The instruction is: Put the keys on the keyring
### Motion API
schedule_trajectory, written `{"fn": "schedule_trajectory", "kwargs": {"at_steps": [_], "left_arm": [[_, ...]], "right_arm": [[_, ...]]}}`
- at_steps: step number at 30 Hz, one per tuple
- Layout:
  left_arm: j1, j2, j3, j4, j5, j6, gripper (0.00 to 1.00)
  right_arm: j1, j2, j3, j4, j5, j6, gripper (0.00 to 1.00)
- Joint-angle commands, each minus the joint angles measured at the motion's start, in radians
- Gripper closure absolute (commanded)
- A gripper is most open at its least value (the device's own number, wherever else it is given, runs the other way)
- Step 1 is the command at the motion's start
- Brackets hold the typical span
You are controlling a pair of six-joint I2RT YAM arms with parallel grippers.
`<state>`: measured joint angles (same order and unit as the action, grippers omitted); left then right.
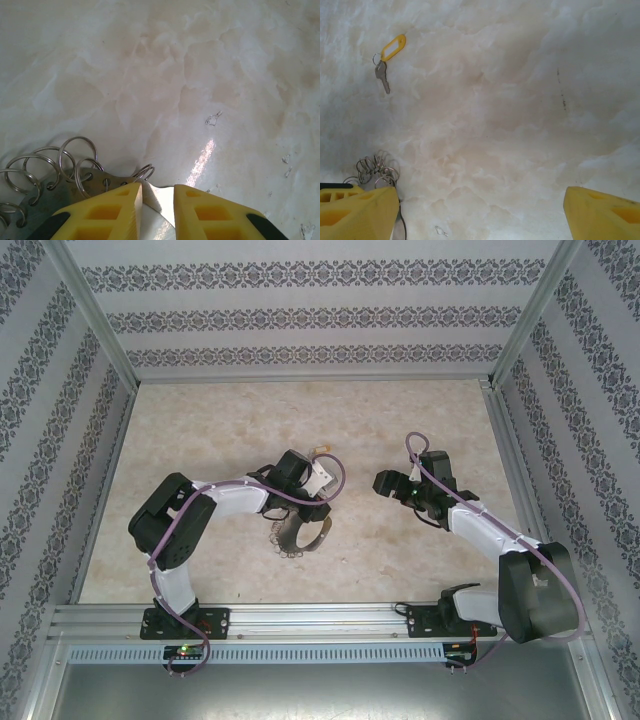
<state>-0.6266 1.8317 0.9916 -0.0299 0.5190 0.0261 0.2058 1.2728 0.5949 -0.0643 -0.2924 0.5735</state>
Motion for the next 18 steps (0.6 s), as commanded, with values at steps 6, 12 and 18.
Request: {"fn": "schedule_trajectory", "kwargs": {"at_steps": [6, 12, 18], "left_arm": [[-0.004, 0.023, -0.030, 0.042, 0.011, -0.005, 0.72], [-0.005, 0.025, -0.035, 0.071, 0.002, -0.014, 0.73], [-0.004, 0.042, -0.025, 0.084, 0.012, -0.017, 0.77]], "right_arm": [[0.010, 0.011, 0.022, -0.009, 0.022, -0.007, 0.14], [0.010, 0.017, 0.024, -0.009, 0.022, -0.007, 0.14], [0.009, 0.028, 0.023, -0.007, 0.022, -0.007, 0.14]]}}
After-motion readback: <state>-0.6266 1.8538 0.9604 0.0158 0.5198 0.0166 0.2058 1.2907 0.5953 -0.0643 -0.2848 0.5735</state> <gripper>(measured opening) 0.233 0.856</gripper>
